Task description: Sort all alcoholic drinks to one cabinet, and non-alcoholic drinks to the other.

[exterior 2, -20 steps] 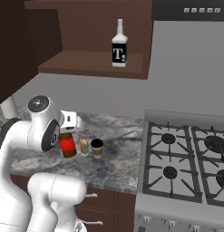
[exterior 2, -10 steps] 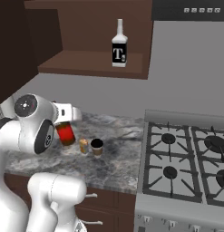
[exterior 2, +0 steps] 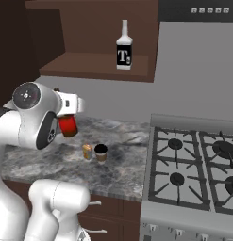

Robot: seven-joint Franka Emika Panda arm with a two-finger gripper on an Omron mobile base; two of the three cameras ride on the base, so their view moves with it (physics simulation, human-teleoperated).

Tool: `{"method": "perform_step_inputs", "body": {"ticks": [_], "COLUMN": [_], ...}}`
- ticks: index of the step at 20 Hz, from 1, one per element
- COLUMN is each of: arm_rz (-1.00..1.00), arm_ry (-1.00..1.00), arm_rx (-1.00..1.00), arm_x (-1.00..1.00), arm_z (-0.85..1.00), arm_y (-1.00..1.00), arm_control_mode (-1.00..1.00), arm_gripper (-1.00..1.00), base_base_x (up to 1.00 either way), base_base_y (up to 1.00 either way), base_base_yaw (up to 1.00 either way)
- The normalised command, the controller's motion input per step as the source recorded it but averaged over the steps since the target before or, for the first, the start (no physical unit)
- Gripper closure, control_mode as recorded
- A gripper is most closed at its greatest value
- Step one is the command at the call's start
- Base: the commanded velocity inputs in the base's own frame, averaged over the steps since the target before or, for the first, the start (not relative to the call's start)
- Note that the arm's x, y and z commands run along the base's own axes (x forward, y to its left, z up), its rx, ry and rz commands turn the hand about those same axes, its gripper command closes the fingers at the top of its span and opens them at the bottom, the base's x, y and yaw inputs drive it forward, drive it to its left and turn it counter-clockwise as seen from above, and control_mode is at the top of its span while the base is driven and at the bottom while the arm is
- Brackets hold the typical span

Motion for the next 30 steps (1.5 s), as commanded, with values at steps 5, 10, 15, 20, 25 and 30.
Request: {"method": "perform_step_inputs", "body": {"ticks": [5,10,15,20,25,30], "arm_rz": [-0.01,-0.01,-0.01,-0.01,0.0,0.0], "arm_ry": [-0.04,-0.07,-0.04,-0.08,-0.1,-0.08], "arm_rx": [0.07,0.04,0.02,0.0,0.03,0.02], "arm_x": [-0.09,-0.1,-0.02,0.0,0.0,0.11], "arm_z": [0.54,0.39,0.33,0.27,0.29,0.18], "arm_y": [-0.1,-0.09,-0.06,-0.02,0.0,0.0], "arm_control_mode": [-1.0,-1.0,-1.0,-1.0,-1.0,-1.0], "arm_gripper": [1.0,1.0,1.0,1.0,1.0,1.0], "base_base_x": [0.0,0.0,0.0,0.0,0.0,0.0], "base_base_y": [0.0,0.0,0.0,0.0,0.0,0.0], "base_base_yaw": [0.0,0.0,0.0,0.0,0.0,0.0]}}
